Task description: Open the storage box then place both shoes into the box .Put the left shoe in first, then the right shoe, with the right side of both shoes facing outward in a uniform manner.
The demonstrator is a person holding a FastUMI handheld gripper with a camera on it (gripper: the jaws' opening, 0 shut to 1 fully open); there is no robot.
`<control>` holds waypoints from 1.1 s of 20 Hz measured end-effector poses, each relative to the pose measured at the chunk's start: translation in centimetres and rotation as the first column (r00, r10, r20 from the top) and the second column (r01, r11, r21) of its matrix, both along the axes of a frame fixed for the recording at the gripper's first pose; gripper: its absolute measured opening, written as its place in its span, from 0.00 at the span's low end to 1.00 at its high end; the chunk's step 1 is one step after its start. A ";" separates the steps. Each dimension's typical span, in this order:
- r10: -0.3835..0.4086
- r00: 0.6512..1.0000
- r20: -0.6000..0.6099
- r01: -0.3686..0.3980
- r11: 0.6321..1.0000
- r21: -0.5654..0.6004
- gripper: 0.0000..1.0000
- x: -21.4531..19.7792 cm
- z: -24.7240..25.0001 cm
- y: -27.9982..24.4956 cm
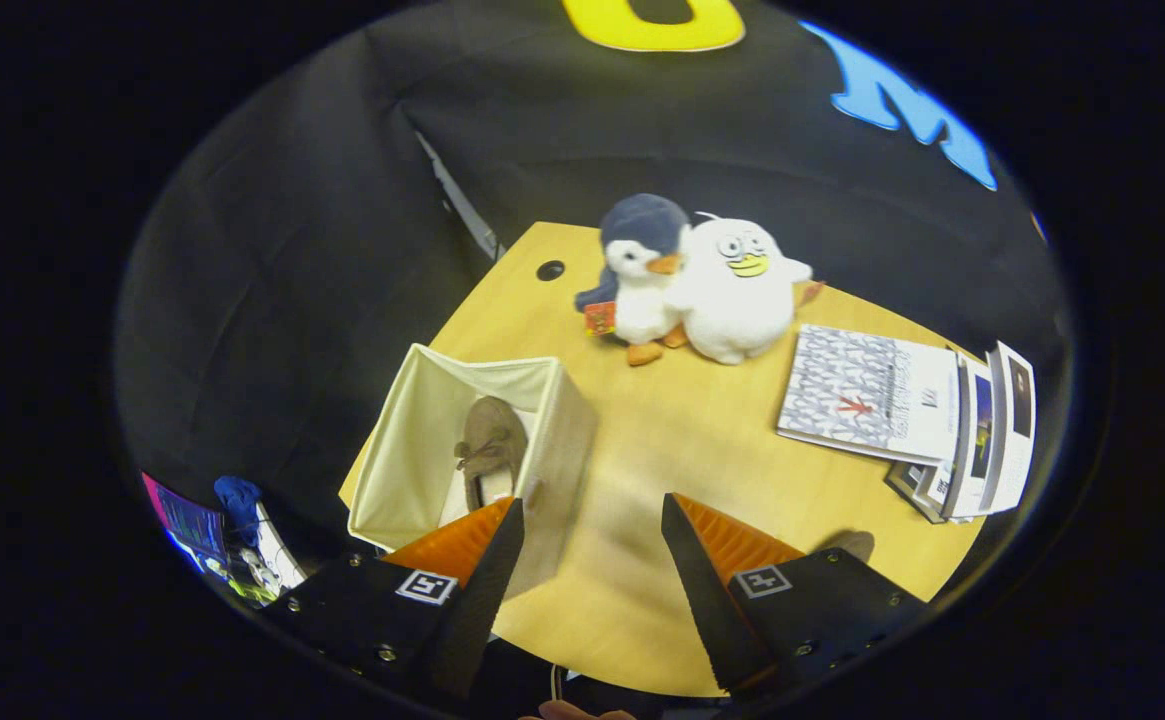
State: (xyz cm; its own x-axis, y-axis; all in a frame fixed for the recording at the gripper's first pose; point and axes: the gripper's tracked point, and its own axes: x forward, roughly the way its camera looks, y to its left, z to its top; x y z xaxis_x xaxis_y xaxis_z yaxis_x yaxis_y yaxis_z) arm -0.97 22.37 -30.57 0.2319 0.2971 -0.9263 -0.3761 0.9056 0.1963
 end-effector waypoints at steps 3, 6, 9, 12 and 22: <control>-0.090 0.996 0.008 0.090 0.996 -0.013 0.85 -1.3 -0.4 -4.5; -0.163 0.987 -0.002 0.163 0.986 -0.018 0.86 -2.3 -0.3 -8.3; -0.223 0.975 -0.015 0.223 0.974 -0.032 0.85 -3.6 -0.6 -11.5; -0.283 0.958 -0.035 0.281 0.959 -0.042 0.85 -5.0 -1.2 -14.4; -0.424 0.896 -0.129 0.414 0.905 -0.099 0.85 -8.8 -4.5 -20.6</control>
